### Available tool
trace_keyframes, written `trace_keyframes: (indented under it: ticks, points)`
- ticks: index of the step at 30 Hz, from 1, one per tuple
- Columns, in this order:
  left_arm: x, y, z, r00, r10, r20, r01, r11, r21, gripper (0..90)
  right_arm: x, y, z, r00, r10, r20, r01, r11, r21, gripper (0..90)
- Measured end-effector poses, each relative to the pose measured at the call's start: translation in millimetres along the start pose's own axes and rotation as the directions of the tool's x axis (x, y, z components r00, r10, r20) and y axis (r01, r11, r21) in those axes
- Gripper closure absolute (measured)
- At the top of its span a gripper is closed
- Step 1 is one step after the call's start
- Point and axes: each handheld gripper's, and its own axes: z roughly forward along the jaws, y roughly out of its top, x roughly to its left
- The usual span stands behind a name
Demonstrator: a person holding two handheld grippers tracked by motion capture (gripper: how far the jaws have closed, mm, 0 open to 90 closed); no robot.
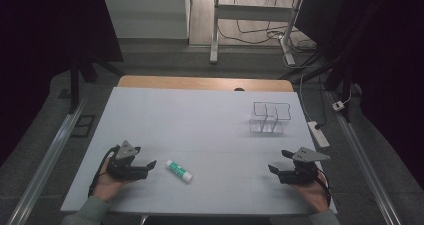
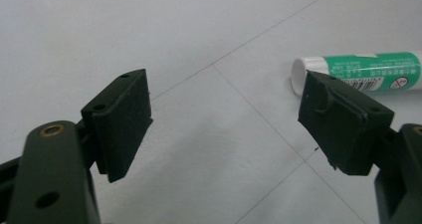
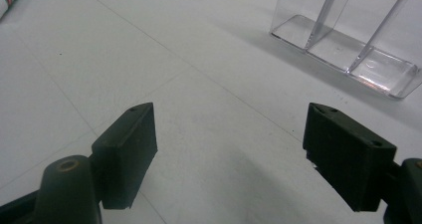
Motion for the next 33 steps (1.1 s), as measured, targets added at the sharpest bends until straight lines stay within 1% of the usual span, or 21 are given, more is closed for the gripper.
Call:
trace_keyframes:
  ticks: [9, 15, 17, 19, 21, 25, 30, 31, 33]
  points:
    - [0.2, -1.1, -1.3, 1.0000, -0.002, -0.001, 0.002, 1.0000, -0.004, 20.7, 0.1, 0.7, 2.0, 1.0000, -0.001, 0.001, 0.001, 1.0000, 0.005, 21.3]
    - [-0.3, -1.2, -1.4, 1.0000, 0.003, 0.000, -0.003, 1.0000, -0.004, 20.7, -0.1, 0.9, 2.8, 1.0000, 0.002, -0.002, -0.002, 1.0000, -0.002, 21.6]
    - [-0.2, -1.6, -1.8, 1.0000, 0.005, 0.000, -0.005, 1.0000, -0.003, 20.7, -0.3, 1.5, 2.8, 1.0000, -0.004, 0.003, 0.004, 1.0000, 0.009, 21.8]
    - [-0.3, -2.1, -2.5, 1.0000, 0.004, -0.002, -0.004, 1.0000, -0.005, 20.7, -0.1, 1.8, 4.2, 1.0000, -0.002, -0.003, 0.002, 1.0000, 0.005, 22.0]
    - [-0.4, -2.3, -2.8, 1.0000, 0.004, -0.001, -0.004, 1.0000, -0.007, 20.7, -0.3, 2.2, 4.7, 1.0000, -0.002, 0.002, 0.002, 0.9999, 0.013, 22.0]
    - [-0.5, -2.0, -2.6, 1.0000, 0.006, 0.001, -0.006, 1.0000, -0.007, 20.7, -1.0, 2.1, 5.7, 1.0000, 0.006, 0.000, -0.006, 0.9999, 0.010, 22.2]
    - [-1.0, -2.2, -3.4, 1.0000, 0.006, -0.001, -0.006, 0.9999, -0.008, 20.7, -0.7, 3.0, 4.5, 0.9998, 0.004, 0.020, -0.004, 0.9999, 0.012, 22.3]
    - [-1.0, -2.3, -3.6, 1.0000, 0.006, -0.001, -0.006, 0.9999, -0.008, 20.7, -1.1, 3.4, 4.5, 0.9999, 0.005, 0.013, -0.005, 0.9999, 0.012, 22.4]
    - [-1.0, -2.3, -3.7, 1.0000, 0.006, -0.003, -0.006, 0.9999, -0.009, 20.7, -1.2, 4.9, 4.8, 0.9997, 0.010, 0.020, -0.010, 0.9999, 0.008, 22.5]
